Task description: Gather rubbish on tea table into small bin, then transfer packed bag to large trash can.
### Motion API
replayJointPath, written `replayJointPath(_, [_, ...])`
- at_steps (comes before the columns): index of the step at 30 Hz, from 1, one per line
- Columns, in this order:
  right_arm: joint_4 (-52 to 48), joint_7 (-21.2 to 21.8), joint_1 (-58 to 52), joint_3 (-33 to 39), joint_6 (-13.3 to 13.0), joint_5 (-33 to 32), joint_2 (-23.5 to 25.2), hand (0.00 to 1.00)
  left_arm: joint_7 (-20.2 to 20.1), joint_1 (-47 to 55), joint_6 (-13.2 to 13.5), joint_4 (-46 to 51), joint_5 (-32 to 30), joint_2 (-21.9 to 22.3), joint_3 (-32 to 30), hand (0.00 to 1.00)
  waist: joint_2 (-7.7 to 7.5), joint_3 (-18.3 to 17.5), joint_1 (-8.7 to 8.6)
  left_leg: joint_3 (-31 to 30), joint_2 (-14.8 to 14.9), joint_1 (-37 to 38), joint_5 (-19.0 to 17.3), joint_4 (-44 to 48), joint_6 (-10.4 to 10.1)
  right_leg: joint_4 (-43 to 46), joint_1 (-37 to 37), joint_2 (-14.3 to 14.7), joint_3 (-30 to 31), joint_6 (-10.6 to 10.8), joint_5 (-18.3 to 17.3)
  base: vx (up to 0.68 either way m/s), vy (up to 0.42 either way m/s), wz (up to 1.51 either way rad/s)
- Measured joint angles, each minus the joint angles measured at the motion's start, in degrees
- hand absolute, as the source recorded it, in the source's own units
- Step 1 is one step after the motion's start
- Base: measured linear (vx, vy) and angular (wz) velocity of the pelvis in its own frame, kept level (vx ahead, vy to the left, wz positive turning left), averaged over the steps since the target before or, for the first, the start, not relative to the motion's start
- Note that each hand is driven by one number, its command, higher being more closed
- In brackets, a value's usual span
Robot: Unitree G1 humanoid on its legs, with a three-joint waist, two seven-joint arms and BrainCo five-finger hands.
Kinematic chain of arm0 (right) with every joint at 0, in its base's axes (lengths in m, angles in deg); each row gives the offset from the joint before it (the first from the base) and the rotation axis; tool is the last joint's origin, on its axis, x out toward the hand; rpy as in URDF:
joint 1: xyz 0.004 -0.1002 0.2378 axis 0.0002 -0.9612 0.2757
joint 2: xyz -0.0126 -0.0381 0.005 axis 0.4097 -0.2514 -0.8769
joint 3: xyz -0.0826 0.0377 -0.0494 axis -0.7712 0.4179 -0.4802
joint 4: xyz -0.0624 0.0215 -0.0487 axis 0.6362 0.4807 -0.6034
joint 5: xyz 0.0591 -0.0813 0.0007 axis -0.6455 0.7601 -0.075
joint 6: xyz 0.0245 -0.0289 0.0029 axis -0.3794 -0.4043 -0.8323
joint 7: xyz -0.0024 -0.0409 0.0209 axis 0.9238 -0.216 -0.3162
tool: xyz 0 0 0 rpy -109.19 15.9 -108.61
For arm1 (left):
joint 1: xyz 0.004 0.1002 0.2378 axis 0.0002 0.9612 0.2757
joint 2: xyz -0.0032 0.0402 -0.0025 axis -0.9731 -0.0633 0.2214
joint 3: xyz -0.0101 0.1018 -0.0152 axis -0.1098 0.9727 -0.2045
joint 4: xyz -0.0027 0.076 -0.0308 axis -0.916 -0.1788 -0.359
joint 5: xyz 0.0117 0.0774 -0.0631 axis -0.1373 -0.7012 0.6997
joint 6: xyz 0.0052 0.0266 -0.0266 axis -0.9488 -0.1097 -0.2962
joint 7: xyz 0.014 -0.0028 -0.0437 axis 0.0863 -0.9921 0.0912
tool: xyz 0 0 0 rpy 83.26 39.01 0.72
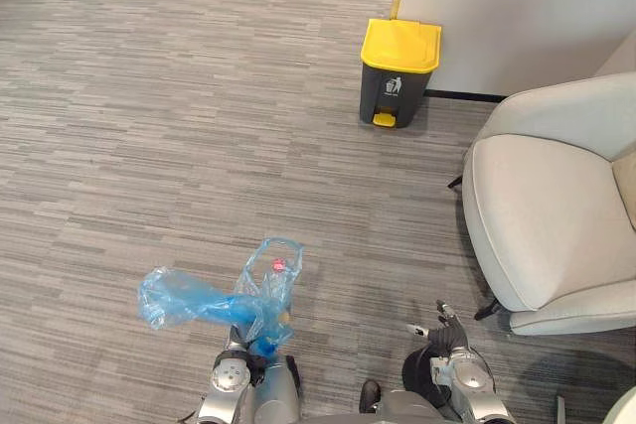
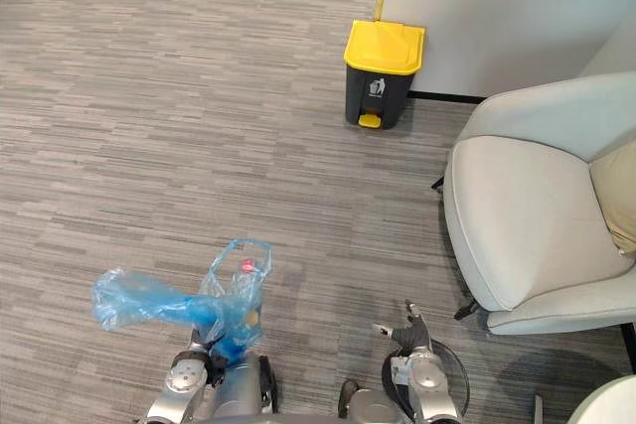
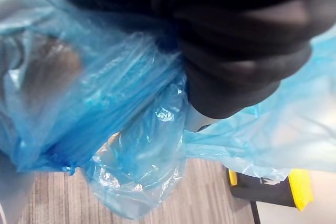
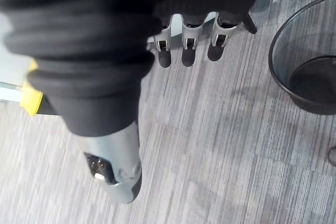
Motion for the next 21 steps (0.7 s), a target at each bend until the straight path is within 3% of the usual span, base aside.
replayJointPath(1, [0.2,0.0,-0.4,-0.1,0.0,0.0,-1.2,0.00,0.0,0.4,0.1,0.0,0.0,0.6,0.2,1.00,1.85,-0.2,0.27,-2.5,-0.1,1.3,4.3,-8.5,-0.5,0.1,0.8,0.7,1.4,2.3,-1.3,0.27,0.335,-0.55])
replayJointPath(2, [0.9,0.0,-0.5,-0.3,0.1,0.0,-1.3,0.00,0.0,1.0,-0.2,-0.4,0.0,0.9,0.3,1.00,2.97,-0.2,0.36,-3.4,0.3,1.9,10.7,-7.6,0.9,1.5,1.6,1.0,3.2,4.2,-3.5,0.34,0.404,-0.57])
replayJointPath(3, [1.3,0.0,-0.5,-0.3,0.1,0.0,-0.5,0.00,0.0,1.2,-0.2,-0.4,0.0,0.9,0.3,1.00,2.36,-0.4,0.42,-2.4,-0.8,1.9,8.8,-6.1,1.5,2.4,1.4,-0.3,3.9,4.5,-4.5,0.38,0.391,-0.46])
replayJointPath(4, [1.0,0.1,-1.2,-0.3,0.0,0.1,0.3,0.00,0.0,1.7,-0.2,-0.3,0.0,0.1,0.3,1.00,0.25,-1.4,0.33,-0.5,-3.0,1.9,6.5,-5.0,2.7,4.8,0.4,-3.2,5.2,5.8,-6.5,0.34,0.288,-0.29])
replayJointPath(5, [1.0,0.1,-1.3,-0.3,0.0,0.1,0.3,0.00,0.0,2.0,-0.2,-0.3,0.0,-0.4,0.3,1.00,-0.83,-1.9,0.45,0.9,-4.1,2.0,4.6,-3.9,3.3,8.1,-1.1,-5.1,7.0,6.2,-7.8,0.39,0.326,-0.48])
replayJointPath(7, [1.0,0.2,-0.6,-0.5,0.0,0.1,0.4,0.00,0.0,2.6,-0.6,-0.4,0.0,-0.5,0.3,1.00,-1.27,-2.0,0.32,4.8,-5.8,4.5,1.6,-4.0,5.3,22.8,-8.4,-7.8,11.9,7.4,-7.4,0.34,0.272,-0.62])
replayJointPath(9, [1.1,0.3,-0.3,-0.8,0.0,0.2,0.5,0.00,0.1,3.4,-1.2,-0.4,0.0,-1.3,0.6,1.00,-1.20,-1.9,0.20,6.7,-6.7,8.2,-0.2,-5.2,6.1,33.2,-12.4,-9.3,13.0,9.7,-4.3,0.31,0.143,-0.52])
replayJointPath(10, [1.3,0.4,-0.4,-0.9,0.1,0.2,0.6,0.00,0.1,3.9,-1.3,-0.4,0.0,-1.6,1.2,1.00,-0.97,-1.8,0.05,7.6,-6.7,11.3,-1.6,-5.5,6.9,39.7,-14.7,-9.3,12.1,9.5,-4.4,0.36,0.077,-0.41])
replayJointPath(12, [1.3,0.4,-0.5,-1.0,0.1,0.8,0.4,0.00,0.1,4.0,-1.4,-0.4,0.0,-2.8,1.7,1.00,-0.75,-1.7,-0.34,8.0,-6.6,14.8,-2.2,-6.9,7.2,44.6,-18.3,-9.1,7.9,6.2,-6.7,0.38,0.019,-0.19])
replayJointPath(14, [1.5,0.4,0.5,-1.4,0.0,1.2,-0.2,0.00,0.1,3.3,-1.4,-0.4,0.1,-3.0,1.6,1.00,-0.46,-1.5,-1.66,8.0,-5.8,18.1,-2.3,-9.9,7.2,41.8,-23.2,-7.0,3.0,3.0,-8.6,0.44,-0.092,0.08])
replayJointPath(15, [1.6,0.4,0.9,-1.4,0.0,1.2,-0.4,0.00,0.1,3.0,-1.4,-0.7,0.1,-2.8,1.5,1.00,-0.02,-1.3,-1.82,8.1,-5.2,19.6,-2.2,-11.0,6.9,38.6,-25.4,-5.7,1.4,2.8,-8.6,0.42,-0.118,0.02])
replayJointPath(17, [2.0,0.4,1.2,-1.5,0.1,1.2,-0.6,0.00,0.1,2.6,-1.3,-0.9,0.1,-2.9,1.3,1.00,0.51,-0.9,-2.16,8.2,-3.7,22.3,-2.6,-11.8,5.2,26.4,-27.5,-2.9,-1.0,1.4,-5.2,0.46,-0.150,0.04])
replayJointPath(18, [2.1,0.3,0.6,-2.0,0.1,1.2,-0.8,0.00,0.1,2.7,-1.3,-1.0,0.2,-2.9,1.2,1.00,-0.03,-1.0,-2.80,7.7,-3.5,24.5,-4.2,-12.0,2.5,16.9,-26.7,-2.0,-1.4,-0.2,6.0,0.62,-0.170,0.10])
replayJointPath(19, [3.2,0.4,0.7,-2.3,0.3,1.3,-1.9,0.00,0.0,2.1,-1.5,-2.3,0.4,-1.5,1.2,1.00,2.05,-0.7,-2.84,6.4,-1.7,25.7,-4.9,-12.1,1.5,15.6,-24.3,0.3,-2.6,-2.7,7.3,0.52,-0.139,0.02])
replayJointPath(21, [3.4,0.3,1.8,-1.6,0.6,1.3,-2.2,0.00,0.0,1.0,-1.1,-2.4,0.4,-1.3,1.5,1.00,2.08,-0.8,-2.75,5.0,-1.3,25.0,-2.2,-10.7,0.8,17.1,-24.3,1.1,-2.3,-3.8,3.8,0.42,-0.147,-0.07])
